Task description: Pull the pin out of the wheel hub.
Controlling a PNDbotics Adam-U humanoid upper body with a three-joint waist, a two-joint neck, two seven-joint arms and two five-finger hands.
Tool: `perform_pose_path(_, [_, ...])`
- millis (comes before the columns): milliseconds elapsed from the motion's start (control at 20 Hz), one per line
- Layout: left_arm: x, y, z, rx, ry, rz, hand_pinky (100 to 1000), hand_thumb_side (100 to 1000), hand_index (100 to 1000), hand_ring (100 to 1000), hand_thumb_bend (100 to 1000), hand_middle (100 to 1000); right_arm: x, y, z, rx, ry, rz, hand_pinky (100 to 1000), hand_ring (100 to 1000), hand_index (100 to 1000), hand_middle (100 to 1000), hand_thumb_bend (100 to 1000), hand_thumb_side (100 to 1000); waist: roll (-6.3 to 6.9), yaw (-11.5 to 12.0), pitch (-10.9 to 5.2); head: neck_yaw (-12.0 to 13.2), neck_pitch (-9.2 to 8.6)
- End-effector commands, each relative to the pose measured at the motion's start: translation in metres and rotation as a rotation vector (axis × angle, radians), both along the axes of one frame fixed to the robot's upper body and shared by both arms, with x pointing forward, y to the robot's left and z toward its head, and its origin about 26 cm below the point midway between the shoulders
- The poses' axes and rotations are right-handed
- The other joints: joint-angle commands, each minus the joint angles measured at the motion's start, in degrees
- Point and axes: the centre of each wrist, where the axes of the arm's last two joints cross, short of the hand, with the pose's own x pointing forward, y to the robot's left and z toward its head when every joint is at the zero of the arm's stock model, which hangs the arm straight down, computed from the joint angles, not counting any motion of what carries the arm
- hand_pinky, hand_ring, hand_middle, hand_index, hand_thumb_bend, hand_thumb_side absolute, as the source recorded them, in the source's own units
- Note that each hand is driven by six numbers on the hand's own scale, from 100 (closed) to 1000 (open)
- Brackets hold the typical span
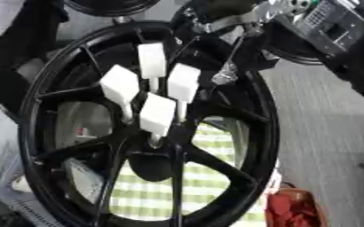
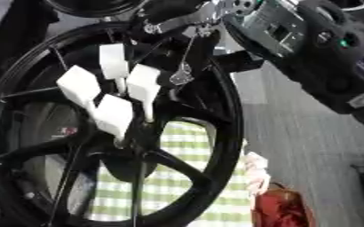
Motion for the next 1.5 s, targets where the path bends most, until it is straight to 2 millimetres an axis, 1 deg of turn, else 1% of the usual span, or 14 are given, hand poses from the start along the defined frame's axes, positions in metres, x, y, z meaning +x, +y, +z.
perform_pose_path(50, [-0.003,0.001,0.011,0.001,-0.034,0.004,815,755,861,838,866,852,0.002,-0.004,0.003,-0.151,-0.004,0.042,957,912,841,819,279,261,0.2,0.11,-0.74,0.02,0.28])
perform_pose_path(250, [-0.002,0.002,0.01,-0.004,-0.031,0.005,815,751,859,838,865,852,0.004,-0.006,0.001,-0.158,0.023,0.034,954,908,822,803,249,278,0.03,0.06,-0.53,0.18,0.28])
perform_pose_path(500, [-0.002,0.001,0.011,-0.012,-0.032,0.006,814,747,856,838,862,850,0.003,-0.003,0.001,-0.142,0.052,0.052,948,901,817,793,236,257,-0.02,-0.04,-0.36,0.3,0.28])
perform_pose_path(700, [-0.001,0.002,0.01,-0.018,-0.029,0.01,814,743,855,838,858,848,0.002,-0.002,-0.001,-0.14,0.069,0.064,947,902,818,794,248,238,-0.1,-0.08,-0.4,0.44,0.28])
perform_pose_path(1000, [0.0,0.003,0.009,-0.02,-0.019,0.015,814,742,855,837,855,848,-0.001,-0.001,0.002,-0.137,0.062,0.073,949,903,823,808,276,210,-0.17,-0.35,-0.75,0.6,0.28])
perform_pose_path(1100, [0.0,0.003,0.009,-0.02,-0.018,0.016,814,744,855,837,852,847,-0.003,-0.001,0.005,-0.143,0.045,0.074,954,909,835,826,325,190,-0.12,-0.45,-0.93,0.69,0.28])
perform_pose_path(1250, [0.0,0.004,0.009,-0.02,-0.019,0.018,814,744,855,837,851,847,-0.008,0.0,0.01,-0.156,0.011,0.076,957,912,836,832,338,193,-0.05,-0.6,-1.18,0.87,0.28])
perform_pose_path(1300, [0.0,0.004,0.009,-0.02,-0.019,0.019,814,745,855,837,850,847,-0.008,0.0,0.011,-0.158,0.005,0.077,961,915,835,838,364,187,-0.03,-0.64,-1.26,0.9,0.28])
perform_pose_path(1500, [0.0,0.004,0.008,-0.019,-0.015,0.02,815,746,855,838,848,847,-0.017,0.004,0.02,-0.158,-0.028,0.104,961,915,834,836,362,188,0.06,-1.07,-1.95,1.02,0.28])
